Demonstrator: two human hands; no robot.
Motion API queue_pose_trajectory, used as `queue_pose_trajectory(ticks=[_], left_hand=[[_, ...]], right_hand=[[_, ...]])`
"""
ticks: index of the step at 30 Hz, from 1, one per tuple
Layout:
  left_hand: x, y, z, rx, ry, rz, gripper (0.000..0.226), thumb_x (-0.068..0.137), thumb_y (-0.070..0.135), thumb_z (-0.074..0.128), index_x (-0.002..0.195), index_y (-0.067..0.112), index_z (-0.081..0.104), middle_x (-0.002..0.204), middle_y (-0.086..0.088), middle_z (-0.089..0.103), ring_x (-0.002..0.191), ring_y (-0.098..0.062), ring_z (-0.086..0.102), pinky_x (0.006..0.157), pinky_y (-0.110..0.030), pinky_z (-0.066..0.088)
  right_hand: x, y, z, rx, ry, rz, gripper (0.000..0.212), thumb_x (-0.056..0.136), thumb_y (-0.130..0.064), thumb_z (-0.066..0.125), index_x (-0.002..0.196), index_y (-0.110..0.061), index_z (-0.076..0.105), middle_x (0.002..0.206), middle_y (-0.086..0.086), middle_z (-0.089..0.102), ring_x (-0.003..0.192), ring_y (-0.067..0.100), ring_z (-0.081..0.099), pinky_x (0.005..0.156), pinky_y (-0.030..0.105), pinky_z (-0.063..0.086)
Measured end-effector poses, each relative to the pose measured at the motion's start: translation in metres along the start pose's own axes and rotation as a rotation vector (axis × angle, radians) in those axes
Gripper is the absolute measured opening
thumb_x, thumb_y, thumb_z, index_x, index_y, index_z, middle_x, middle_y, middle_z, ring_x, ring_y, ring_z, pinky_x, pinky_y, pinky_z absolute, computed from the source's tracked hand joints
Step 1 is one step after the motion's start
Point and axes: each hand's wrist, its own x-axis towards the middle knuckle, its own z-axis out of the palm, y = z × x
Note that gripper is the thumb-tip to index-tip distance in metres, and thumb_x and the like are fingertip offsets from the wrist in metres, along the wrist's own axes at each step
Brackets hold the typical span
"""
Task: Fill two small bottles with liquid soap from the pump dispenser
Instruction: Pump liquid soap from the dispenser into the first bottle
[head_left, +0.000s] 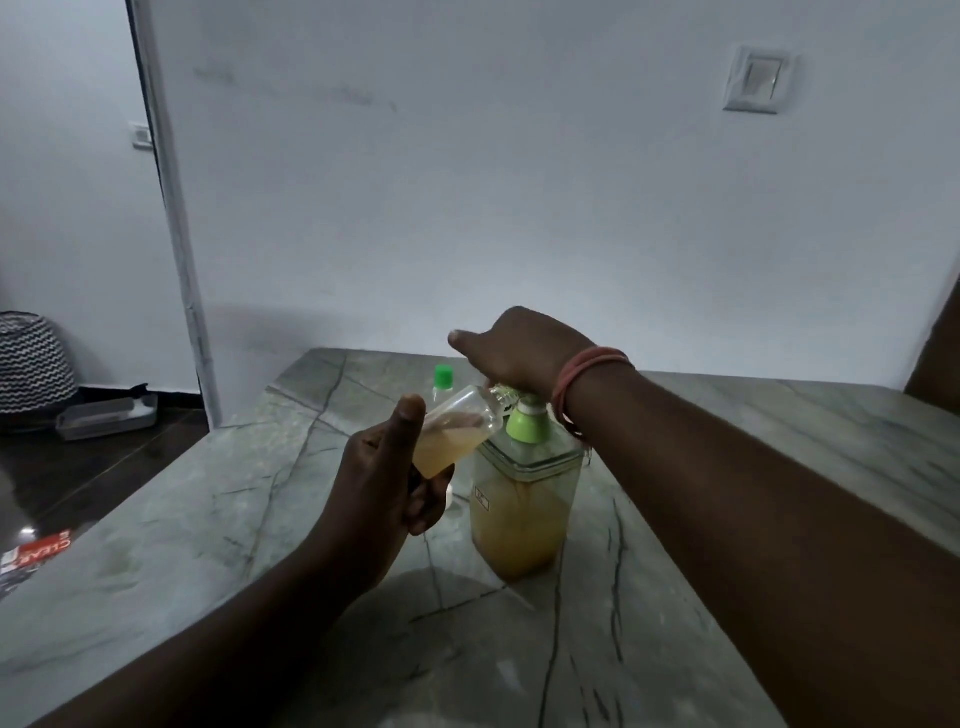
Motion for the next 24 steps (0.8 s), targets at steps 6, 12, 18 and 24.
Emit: queue_pose_trajectory(ticks=[6,12,18,24], left_hand=[[0.0017,-0.0030,-0.0002,-0.018,0.014,0.005,0.109,0.068,0.087,0.071,0.110,-0.014,0.066,0.057,-0.011,0.048,0.039,-0.011,0.036,0.040,-0.021,0.034],[0.0001,0.0008,0.0000,-0.023,0.026,-0.006,0.097,0.065,0.087,0.073,0.107,0.000,0.076,0.057,-0.008,0.051,0.039,-0.010,0.037,0.040,-0.021,0.034],[-0.0001,0.0016,-0.0008,-0.023,0.025,0.004,0.087,0.065,0.087,0.073,0.099,0.007,0.080,0.056,-0.007,0.052,0.040,-0.009,0.035,0.040,-0.020,0.034],[-0.0001,0.0063,0.0023,-0.026,0.027,0.009,0.100,0.062,0.087,0.075,0.108,-0.001,0.075,0.057,-0.009,0.049,0.041,-0.011,0.036,0.040,-0.021,0.033]], right_hand=[[-0.0028,0.0026,-0.0001,-0.055,-0.079,0.022,0.041,0.093,-0.049,0.039,0.095,-0.016,0.062,0.098,0.006,0.063,0.073,0.020,0.051,0.059,0.028,0.032],[0.0003,-0.0040,-0.0031,-0.183,-0.076,-0.001,0.030,0.090,-0.049,0.046,0.095,-0.022,0.058,0.114,0.005,0.064,0.062,0.014,0.045,0.052,0.027,0.031],[0.0013,-0.0020,0.0026,-0.099,-0.032,-0.026,0.039,0.091,-0.053,0.042,0.089,-0.018,0.058,0.109,0.007,0.063,0.075,0.019,0.051,0.060,0.028,0.032],[-0.0052,-0.0043,-0.0066,-0.118,-0.071,-0.038,0.043,0.094,-0.049,0.039,0.101,-0.014,0.063,0.117,0.010,0.062,0.082,0.020,0.051,0.069,0.027,0.034]])
